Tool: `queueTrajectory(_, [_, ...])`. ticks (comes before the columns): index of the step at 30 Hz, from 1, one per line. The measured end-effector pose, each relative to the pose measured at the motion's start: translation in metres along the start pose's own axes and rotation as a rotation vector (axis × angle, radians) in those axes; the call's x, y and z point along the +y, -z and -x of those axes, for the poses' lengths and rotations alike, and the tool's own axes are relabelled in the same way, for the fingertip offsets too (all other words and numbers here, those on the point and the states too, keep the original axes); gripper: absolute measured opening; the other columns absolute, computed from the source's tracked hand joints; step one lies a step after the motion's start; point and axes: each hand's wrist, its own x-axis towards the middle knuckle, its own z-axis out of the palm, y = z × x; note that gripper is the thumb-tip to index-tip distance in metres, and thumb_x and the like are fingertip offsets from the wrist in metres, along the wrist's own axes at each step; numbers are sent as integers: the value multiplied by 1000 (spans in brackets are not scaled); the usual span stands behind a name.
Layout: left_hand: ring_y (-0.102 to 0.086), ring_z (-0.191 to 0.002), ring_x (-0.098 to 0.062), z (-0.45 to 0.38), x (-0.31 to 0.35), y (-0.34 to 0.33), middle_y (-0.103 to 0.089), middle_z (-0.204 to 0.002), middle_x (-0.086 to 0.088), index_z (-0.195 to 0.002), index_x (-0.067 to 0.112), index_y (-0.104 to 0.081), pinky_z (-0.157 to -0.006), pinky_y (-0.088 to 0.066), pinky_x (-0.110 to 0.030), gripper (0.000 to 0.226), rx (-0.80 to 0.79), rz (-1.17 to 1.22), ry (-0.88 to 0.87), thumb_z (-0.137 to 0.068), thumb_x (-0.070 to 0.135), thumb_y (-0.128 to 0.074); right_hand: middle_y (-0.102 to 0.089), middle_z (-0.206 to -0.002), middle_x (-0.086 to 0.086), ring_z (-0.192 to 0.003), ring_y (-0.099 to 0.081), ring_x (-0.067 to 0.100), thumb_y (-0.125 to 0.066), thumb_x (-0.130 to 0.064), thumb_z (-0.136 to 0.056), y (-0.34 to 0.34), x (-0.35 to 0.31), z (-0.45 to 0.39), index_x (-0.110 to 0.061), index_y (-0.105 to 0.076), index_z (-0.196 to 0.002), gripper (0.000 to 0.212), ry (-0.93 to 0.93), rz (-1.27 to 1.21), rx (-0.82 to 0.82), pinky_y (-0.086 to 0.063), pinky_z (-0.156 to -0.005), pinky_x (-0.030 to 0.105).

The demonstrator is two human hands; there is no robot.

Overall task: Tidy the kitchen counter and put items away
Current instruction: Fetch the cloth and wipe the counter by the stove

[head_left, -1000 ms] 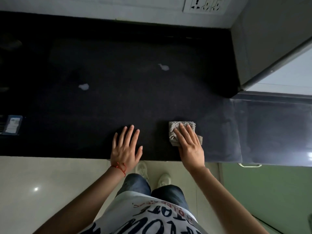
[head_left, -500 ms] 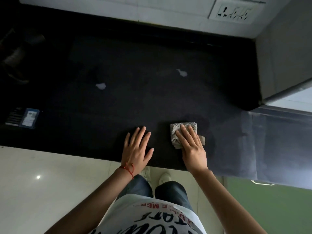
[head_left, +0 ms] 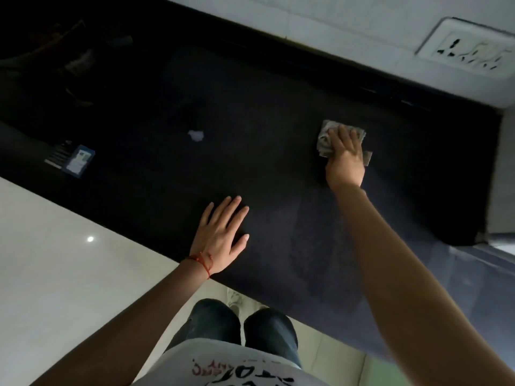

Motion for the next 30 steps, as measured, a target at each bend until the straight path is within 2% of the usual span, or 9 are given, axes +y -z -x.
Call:
queueTrajectory(4, [-40, -133, -24, -1, 0, -2, -45, -143, -7, -132, 20, -42, -109, -34, -48, 54, -7, -5, 13, -84, 45, -39, -38, -148, 6, -142, -24, 28, -43, 5, -82, -11, 2, 41, -17, -49, -133, 56, 54, -108, 92, -25, -116, 42])
queueTrajectory(6, [-34, -134, -21, -1, -1, -5, -44, -145, -6, -133, 21, -40, -111, -27, -46, 54, -2, 3, 19, -85, 46, -39, -43, -144, 8, -138, -31, 30, -46, 7, -78, -16, 6, 66, -15, -52, -131, 57, 110, -87, 102, -29, -114, 43])
queueTrajectory(8, [-31, -135, -21, -1, -2, -6, -43, -145, -7, -133, 21, -41, -111, -22, -44, 54, 13, 8, 15, -85, 45, -40, -46, -142, 9, -136, -35, 32, -47, 7, -77, -13, 12, 56, -14, -53, -129, 57, 160, -46, 103, -32, -112, 43])
queueTrajectory(12, [-36, -133, -22, 1, -1, -6, -45, -144, -7, -131, 19, -47, -111, -26, -45, 52, 52, 17, 7, -84, 42, -46, -33, -151, 5, -143, -20, 29, -42, 2, -86, 0, 3, -10, -17, -43, -138, 55, 74, -18, 14, -22, -117, 40])
queueTrajectory(14, [-37, -133, -22, 1, -1, -6, -45, -144, -6, -130, 19, -48, -111, -27, -45, 52, 59, 28, 10, -83, 41, -46, -33, -151, 8, -143, -19, 31, -42, 2, -86, -3, -5, -12, -14, -42, -138, 54, 32, -50, 38, -22, -116, 44])
queueTrajectory(20, [-30, -134, -20, -1, -2, -5, -46, -143, -7, -131, 20, -45, -110, -22, -43, 53, 51, -1, 2, -83, 43, -43, -51, -138, 10, -132, -40, 34, -46, 7, -74, -22, -5, 57, -14, -55, -127, 58, 173, -74, 113, -34, -109, 43])
queueTrajectory(22, [-30, -134, -20, 0, -2, -5, -45, -143, -7, -131, 20, -46, -110, -23, -44, 53, 55, 0, -2, -83, 43, -44, -48, -141, 9, -135, -37, 33, -45, 6, -76, -17, -6, 34, -15, -53, -129, 58, 165, -56, 89, -34, -111, 43])
queueTrajectory(26, [-32, -132, -20, 0, -1, -4, -48, -141, -7, -129, 17, -49, -109, -26, -44, 52, 90, 24, 3, -82, 41, -47, -29, -153, 3, -144, -17, 25, -44, -1, -88, 1, -22, -38, -19, -40, -139, 55, 109, -33, -103, -21, -117, 36])
queueTrajectory(30, [-37, -130, -21, 2, -8, -3, -53, -137, -9, -128, 16, -46, -109, -27, -40, 51, 148, 75, 91, -82, 36, -49, -28, -153, 3, -144, -15, 25, -47, 0, -87, -2, -33, -23, -19, -39, -139, 56, 227, -5, -152, -18, -117, 33])
